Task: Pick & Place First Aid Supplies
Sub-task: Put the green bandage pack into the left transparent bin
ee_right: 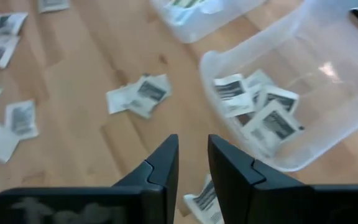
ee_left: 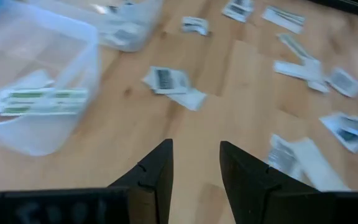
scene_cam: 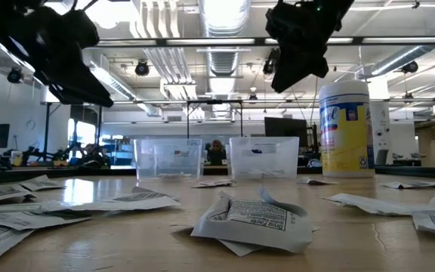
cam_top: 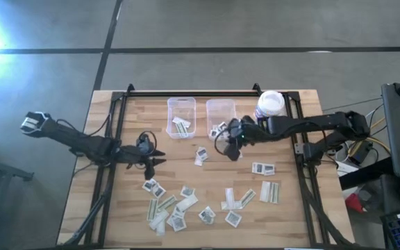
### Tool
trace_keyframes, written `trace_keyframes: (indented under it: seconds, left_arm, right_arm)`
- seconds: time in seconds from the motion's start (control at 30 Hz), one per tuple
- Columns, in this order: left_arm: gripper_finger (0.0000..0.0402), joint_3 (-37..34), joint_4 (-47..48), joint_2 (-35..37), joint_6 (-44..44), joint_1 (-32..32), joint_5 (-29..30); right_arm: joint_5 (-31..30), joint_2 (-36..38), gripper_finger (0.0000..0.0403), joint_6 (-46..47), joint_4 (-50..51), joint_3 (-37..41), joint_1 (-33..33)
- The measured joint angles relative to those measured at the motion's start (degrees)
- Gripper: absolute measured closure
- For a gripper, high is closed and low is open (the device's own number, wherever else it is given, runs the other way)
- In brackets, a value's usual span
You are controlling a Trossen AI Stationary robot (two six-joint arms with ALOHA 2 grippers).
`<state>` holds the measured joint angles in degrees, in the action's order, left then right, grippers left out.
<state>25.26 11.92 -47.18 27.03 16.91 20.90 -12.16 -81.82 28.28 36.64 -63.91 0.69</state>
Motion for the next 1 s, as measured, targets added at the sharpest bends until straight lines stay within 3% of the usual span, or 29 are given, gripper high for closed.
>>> trace_keyframes:
  seconds: [0.33, 0.77, 1.0]
  left_arm:
    - [0.0288, 7.92, 3.30, -4.08, -0.58, 5.82, -0.82]
    - [0.0291, 19.63, 3.15, -22.58, 2.39, 5.92, -15.13]
    - [0.0279, 23.26, 3.07, -29.42, 8.46, 5.92, -17.79]
  right_arm:
    - [-1.54, 0.02, 0.0335, 1.30, -0.43, 0.28, -5.01]
    - [-1.49, 0.09, 0.0319, 1.30, -0.79, -0.34, -5.73]
    - [-1.49, 0.09, 0.0326, 1.08, -0.74, -0.28, -5.71]
